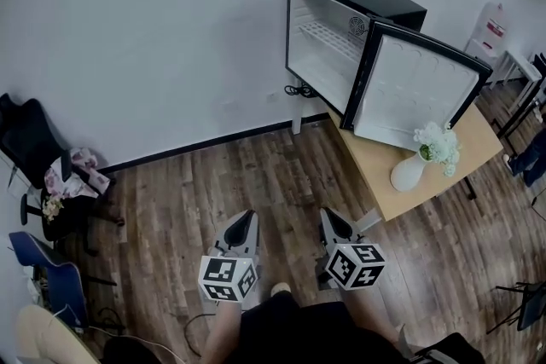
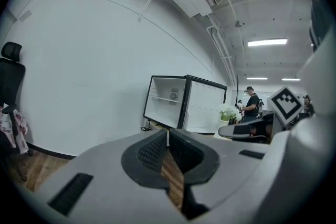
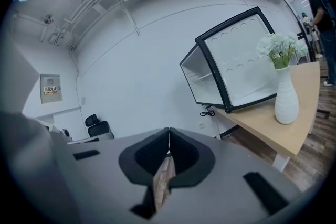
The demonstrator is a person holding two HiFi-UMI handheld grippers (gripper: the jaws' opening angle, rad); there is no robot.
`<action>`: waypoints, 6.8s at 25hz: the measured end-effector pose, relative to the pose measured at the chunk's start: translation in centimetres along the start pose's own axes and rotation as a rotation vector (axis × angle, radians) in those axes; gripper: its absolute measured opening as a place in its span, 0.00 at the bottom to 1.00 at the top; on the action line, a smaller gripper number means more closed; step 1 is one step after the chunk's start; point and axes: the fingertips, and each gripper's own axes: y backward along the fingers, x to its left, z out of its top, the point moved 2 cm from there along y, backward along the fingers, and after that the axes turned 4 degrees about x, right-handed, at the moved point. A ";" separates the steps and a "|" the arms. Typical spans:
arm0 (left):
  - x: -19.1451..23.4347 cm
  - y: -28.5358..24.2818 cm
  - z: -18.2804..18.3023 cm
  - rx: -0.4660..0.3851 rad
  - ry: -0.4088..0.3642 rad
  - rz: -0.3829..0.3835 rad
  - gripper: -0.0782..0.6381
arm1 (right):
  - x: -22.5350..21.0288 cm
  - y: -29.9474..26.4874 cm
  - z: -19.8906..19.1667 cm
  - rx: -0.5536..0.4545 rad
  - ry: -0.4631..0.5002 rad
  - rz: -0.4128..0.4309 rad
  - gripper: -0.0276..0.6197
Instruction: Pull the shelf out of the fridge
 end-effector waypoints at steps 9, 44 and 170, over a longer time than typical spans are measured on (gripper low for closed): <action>3.5 -1.9 -0.1 0.009 0.010 -0.013 0.13 | 0.7 -3.7 0.2 -0.001 -0.010 -0.015 0.03; 13.5 -17.8 6.3 0.000 0.033 0.073 0.13 | -4.2 -22.1 8.4 0.057 -0.022 0.046 0.03; 7.1 -73.9 23.6 0.286 0.941 -0.922 0.22 | -32.5 -37.1 31.5 -1.103 -1.009 -0.475 0.17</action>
